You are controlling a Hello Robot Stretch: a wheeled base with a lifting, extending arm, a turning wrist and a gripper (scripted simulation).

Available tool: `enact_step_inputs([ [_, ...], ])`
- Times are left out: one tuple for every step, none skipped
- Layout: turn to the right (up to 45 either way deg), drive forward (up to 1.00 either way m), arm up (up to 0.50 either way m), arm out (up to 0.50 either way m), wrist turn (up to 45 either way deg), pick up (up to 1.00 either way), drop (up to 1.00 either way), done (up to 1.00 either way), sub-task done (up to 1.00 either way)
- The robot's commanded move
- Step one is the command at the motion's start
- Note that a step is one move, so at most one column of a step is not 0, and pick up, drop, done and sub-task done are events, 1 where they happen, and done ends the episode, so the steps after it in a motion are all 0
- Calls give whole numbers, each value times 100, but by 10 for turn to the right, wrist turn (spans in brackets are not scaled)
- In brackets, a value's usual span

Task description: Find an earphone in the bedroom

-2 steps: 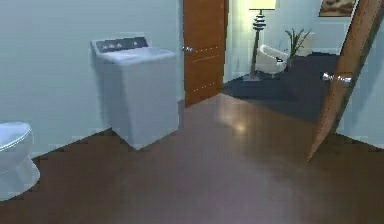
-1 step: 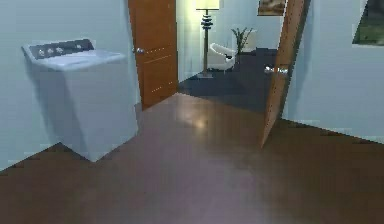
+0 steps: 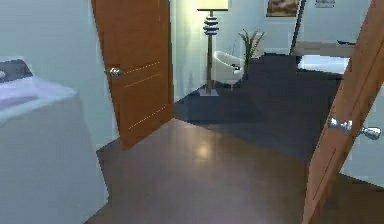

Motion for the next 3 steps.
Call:
enact_step_inputs([
  [0, 95, 0, 0, 0, 0, 0, 0, 0],
  [450, 0, 0, 0, 0, 0, 0, 0, 0],
  [0, 65, 0, 0, 0, 0, 0, 0, 0],
])
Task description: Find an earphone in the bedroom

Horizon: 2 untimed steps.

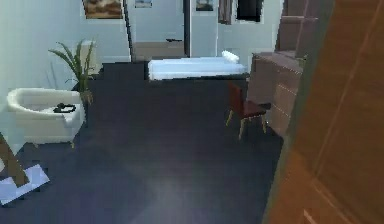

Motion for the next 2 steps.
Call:
enact_step_inputs([
  [60, 0, 0, 0, 0, 0, 0, 0, 0],
  [0, 100, 0, 0, 0, 0, 0, 0, 0],
])
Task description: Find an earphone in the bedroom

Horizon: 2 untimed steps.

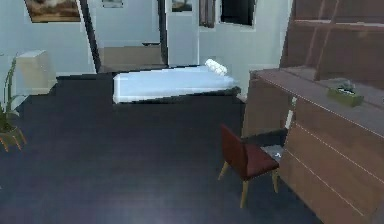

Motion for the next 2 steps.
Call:
enact_step_inputs([
  [120, 0, 0, 0, 0, 0, 0, 0, 0],
  [0, 25, 0, 0, 0, 0, 0, 0, 0],
])
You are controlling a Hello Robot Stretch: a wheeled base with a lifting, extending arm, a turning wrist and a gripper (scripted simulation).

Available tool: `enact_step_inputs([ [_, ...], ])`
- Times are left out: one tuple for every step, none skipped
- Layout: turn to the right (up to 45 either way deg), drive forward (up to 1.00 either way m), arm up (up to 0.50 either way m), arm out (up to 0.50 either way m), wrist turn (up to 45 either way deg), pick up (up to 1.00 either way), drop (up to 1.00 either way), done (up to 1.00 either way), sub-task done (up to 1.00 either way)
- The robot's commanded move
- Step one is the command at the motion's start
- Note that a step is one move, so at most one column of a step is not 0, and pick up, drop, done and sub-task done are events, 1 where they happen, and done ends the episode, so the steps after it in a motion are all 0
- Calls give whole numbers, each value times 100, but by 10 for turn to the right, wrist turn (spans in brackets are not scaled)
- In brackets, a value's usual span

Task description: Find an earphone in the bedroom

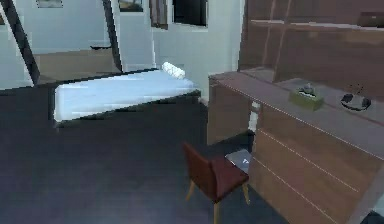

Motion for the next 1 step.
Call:
enact_step_inputs([
  [450, 0, 0, 0, 0, 0, 0, 0, 0],
])
